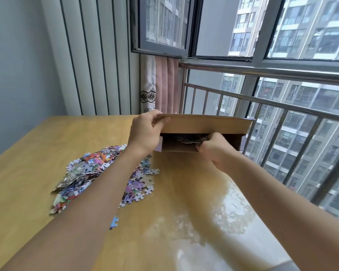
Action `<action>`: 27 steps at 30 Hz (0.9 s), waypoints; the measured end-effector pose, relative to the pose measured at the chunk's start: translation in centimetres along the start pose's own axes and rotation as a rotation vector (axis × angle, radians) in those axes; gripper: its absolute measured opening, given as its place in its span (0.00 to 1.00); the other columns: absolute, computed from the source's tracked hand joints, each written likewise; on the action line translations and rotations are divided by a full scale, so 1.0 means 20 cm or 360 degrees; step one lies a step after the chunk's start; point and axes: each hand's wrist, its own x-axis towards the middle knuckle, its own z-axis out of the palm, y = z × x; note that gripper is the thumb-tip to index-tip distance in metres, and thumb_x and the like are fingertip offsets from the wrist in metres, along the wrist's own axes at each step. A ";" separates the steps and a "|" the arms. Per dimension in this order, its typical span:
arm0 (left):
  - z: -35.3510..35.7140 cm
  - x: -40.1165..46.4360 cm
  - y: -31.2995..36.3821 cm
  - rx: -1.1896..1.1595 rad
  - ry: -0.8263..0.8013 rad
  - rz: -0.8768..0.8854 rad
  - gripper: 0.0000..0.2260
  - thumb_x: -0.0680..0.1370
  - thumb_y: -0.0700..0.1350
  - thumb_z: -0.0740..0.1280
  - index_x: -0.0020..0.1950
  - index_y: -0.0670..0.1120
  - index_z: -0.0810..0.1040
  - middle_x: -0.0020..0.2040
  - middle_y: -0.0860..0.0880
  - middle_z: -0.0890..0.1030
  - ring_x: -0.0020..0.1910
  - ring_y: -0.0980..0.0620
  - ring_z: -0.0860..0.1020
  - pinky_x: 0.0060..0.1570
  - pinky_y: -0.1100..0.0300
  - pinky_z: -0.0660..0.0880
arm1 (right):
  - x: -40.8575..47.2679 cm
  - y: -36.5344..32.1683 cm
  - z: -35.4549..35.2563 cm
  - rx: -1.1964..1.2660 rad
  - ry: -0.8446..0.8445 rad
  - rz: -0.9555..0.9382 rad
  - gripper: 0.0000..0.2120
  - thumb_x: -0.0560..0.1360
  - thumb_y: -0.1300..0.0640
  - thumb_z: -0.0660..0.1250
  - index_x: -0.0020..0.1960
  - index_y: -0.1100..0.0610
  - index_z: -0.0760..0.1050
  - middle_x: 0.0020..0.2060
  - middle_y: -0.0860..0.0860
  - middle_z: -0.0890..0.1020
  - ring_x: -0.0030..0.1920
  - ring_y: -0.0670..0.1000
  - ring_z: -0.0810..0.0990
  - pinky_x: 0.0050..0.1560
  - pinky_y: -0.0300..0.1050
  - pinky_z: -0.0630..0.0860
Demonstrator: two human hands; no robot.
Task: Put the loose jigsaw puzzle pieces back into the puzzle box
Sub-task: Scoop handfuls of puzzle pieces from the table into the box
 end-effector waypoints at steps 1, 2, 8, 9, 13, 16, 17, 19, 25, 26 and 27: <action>0.00 0.00 0.00 0.0005 -0.0002 0.0004 0.07 0.80 0.49 0.69 0.47 0.46 0.83 0.38 0.47 0.82 0.37 0.49 0.75 0.39 0.56 0.72 | -0.01 0.03 -0.01 -0.0240 0.0006 -0.0134 0.11 0.78 0.63 0.64 0.59 0.62 0.75 0.50 0.57 0.79 0.49 0.57 0.79 0.44 0.44 0.75; 0.00 -0.01 0.00 0.0013 -0.0009 0.0008 0.07 0.80 0.48 0.69 0.46 0.47 0.83 0.38 0.49 0.82 0.35 0.53 0.74 0.37 0.60 0.71 | -0.02 0.05 -0.02 -0.0465 0.0008 -0.0314 0.13 0.78 0.63 0.64 0.62 0.62 0.77 0.52 0.56 0.80 0.52 0.57 0.79 0.46 0.44 0.75; 0.03 -0.03 0.01 0.0045 -0.0033 0.0046 0.06 0.80 0.47 0.69 0.47 0.47 0.84 0.35 0.54 0.79 0.33 0.60 0.72 0.35 0.67 0.67 | -0.09 0.11 -0.06 -0.1177 -0.0044 -0.1056 0.26 0.76 0.57 0.73 0.73 0.56 0.73 0.67 0.52 0.78 0.68 0.56 0.74 0.68 0.49 0.71; 0.03 -0.03 0.01 0.0046 -0.0034 0.0051 0.06 0.80 0.47 0.69 0.48 0.48 0.84 0.35 0.56 0.79 0.33 0.61 0.72 0.35 0.68 0.66 | -0.08 0.13 -0.05 -0.1219 -0.0049 -0.1044 0.26 0.76 0.58 0.72 0.73 0.55 0.73 0.67 0.53 0.78 0.68 0.56 0.75 0.67 0.50 0.72; 0.03 -0.03 0.01 0.0057 -0.0050 0.0075 0.06 0.80 0.47 0.69 0.52 0.48 0.85 0.38 0.56 0.81 0.36 0.61 0.74 0.38 0.70 0.68 | -0.04 0.18 -0.06 -0.1327 -0.0018 -0.1058 0.26 0.77 0.59 0.68 0.74 0.50 0.71 0.67 0.52 0.78 0.62 0.57 0.77 0.59 0.52 0.77; 0.04 -0.03 -0.01 0.0043 -0.0041 0.0059 0.06 0.80 0.47 0.69 0.52 0.47 0.85 0.41 0.50 0.84 0.40 0.52 0.77 0.43 0.58 0.75 | -0.05 0.22 -0.06 -0.1399 0.0138 -0.1132 0.20 0.78 0.55 0.67 0.69 0.50 0.74 0.63 0.50 0.80 0.58 0.57 0.79 0.51 0.53 0.79; 0.04 -0.03 -0.01 0.0040 -0.0037 0.0058 0.07 0.80 0.47 0.69 0.52 0.47 0.85 0.42 0.50 0.84 0.41 0.51 0.79 0.45 0.56 0.76 | -0.06 0.24 -0.06 -0.1388 0.0167 -0.1174 0.18 0.78 0.55 0.66 0.68 0.51 0.75 0.62 0.50 0.81 0.58 0.57 0.80 0.50 0.53 0.79; 0.05 -0.03 -0.02 0.0049 -0.0039 0.0059 0.07 0.80 0.47 0.69 0.53 0.47 0.85 0.43 0.50 0.85 0.44 0.49 0.81 0.47 0.52 0.78 | -0.07 0.27 -0.04 -0.1375 0.0151 -0.1258 0.18 0.80 0.54 0.65 0.70 0.50 0.74 0.62 0.49 0.81 0.59 0.56 0.80 0.51 0.51 0.78; 0.07 -0.03 -0.03 0.0104 -0.0063 0.0054 0.09 0.80 0.48 0.69 0.55 0.47 0.85 0.44 0.50 0.86 0.45 0.49 0.82 0.46 0.54 0.78 | 0.06 0.21 -0.01 -0.1461 -0.0157 -0.1025 0.36 0.74 0.50 0.69 0.79 0.44 0.59 0.66 0.50 0.78 0.60 0.56 0.79 0.54 0.49 0.79; 0.07 -0.04 -0.03 0.0104 -0.0070 0.0053 0.09 0.80 0.48 0.69 0.56 0.47 0.85 0.45 0.50 0.86 0.45 0.50 0.81 0.45 0.57 0.77 | 0.09 0.19 -0.01 -0.1455 -0.0215 -0.0990 0.37 0.74 0.49 0.69 0.79 0.42 0.58 0.67 0.50 0.77 0.61 0.55 0.78 0.56 0.48 0.79; 0.07 -0.04 -0.03 0.0101 -0.0077 0.0050 0.09 0.80 0.48 0.69 0.57 0.47 0.85 0.45 0.50 0.86 0.45 0.51 0.81 0.44 0.60 0.76 | 0.11 0.18 -0.01 -0.1451 -0.0271 -0.0947 0.37 0.74 0.48 0.69 0.79 0.40 0.57 0.68 0.49 0.76 0.62 0.55 0.77 0.58 0.48 0.78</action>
